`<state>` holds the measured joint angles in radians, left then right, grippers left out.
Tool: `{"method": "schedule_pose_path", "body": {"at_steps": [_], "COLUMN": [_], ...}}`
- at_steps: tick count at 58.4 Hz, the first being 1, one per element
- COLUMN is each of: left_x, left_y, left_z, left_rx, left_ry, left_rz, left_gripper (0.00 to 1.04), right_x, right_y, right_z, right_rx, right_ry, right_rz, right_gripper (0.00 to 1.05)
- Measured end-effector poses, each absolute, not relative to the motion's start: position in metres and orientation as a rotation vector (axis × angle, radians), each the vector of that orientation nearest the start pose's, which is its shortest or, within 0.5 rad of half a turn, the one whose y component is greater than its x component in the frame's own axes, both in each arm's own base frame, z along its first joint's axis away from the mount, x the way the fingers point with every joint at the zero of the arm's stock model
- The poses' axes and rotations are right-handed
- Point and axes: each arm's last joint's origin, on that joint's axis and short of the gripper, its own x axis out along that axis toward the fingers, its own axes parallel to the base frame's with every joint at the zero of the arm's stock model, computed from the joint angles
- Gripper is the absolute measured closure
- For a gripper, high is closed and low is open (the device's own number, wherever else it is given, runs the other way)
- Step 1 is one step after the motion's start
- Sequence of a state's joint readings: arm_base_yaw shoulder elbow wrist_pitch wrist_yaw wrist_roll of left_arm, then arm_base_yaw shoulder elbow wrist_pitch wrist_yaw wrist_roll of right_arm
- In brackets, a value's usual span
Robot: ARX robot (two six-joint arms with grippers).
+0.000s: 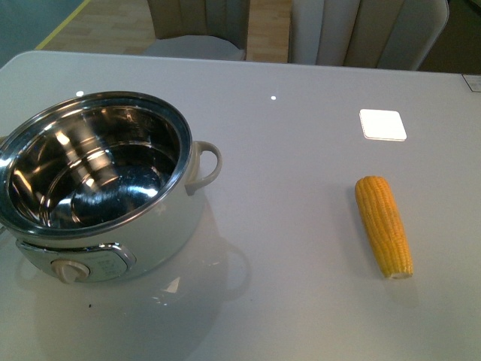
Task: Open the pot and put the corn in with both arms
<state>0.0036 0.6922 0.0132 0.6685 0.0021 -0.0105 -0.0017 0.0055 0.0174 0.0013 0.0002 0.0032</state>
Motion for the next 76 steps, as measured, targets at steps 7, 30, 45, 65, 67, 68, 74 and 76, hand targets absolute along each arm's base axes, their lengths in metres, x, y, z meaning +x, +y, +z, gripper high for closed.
{"method": "schedule_pose_path", "body": {"at_steps": [7, 30, 45, 65, 67, 68, 74, 76], "left_x": [0.137, 0.122, 0.115, 0.109, 0.109, 0.108, 0.099, 0.098], "left_y": [0.0, 0.0, 0.0, 0.0, 0.0, 0.0, 0.0, 0.0], "left_z": [0.166, 0.17, 0.171, 0.17, 0.17, 0.17, 0.166, 0.167], "left_rx": [-0.01, -0.01, -0.01, -0.01, -0.01, -0.01, -0.01, -0.01], "left_ry": [0.003, -0.011, -0.012, -0.013, -0.013, -0.013, 0.008, -0.002], "left_rz": [0.003, 0.003, 0.003, 0.003, 0.003, 0.003, 0.003, 0.003], "left_gripper": [1.02, 1.02, 1.02, 1.02, 1.02, 1.02, 1.02, 1.02], "right_x": [0.097, 0.097, 0.097, 0.097, 0.097, 0.097, 0.097, 0.097], "right_y": [0.0, 0.0, 0.0, 0.0, 0.0, 0.0, 0.0, 0.0], "right_z": [0.169, 0.169, 0.169, 0.169, 0.169, 0.169, 0.169, 0.169], "right_rx": [0.003, 0.003, 0.003, 0.003, 0.003, 0.003, 0.003, 0.003], "right_ry": [-0.013, -0.013, -0.013, -0.013, -0.013, -0.013, -0.013, -0.013], "right_rz": [-0.002, -0.002, -0.002, -0.002, -0.002, -0.002, -0.002, -0.002], "right_gripper": [0.09, 0.09, 0.09, 0.09, 0.09, 0.09, 0.09, 0.09]}}
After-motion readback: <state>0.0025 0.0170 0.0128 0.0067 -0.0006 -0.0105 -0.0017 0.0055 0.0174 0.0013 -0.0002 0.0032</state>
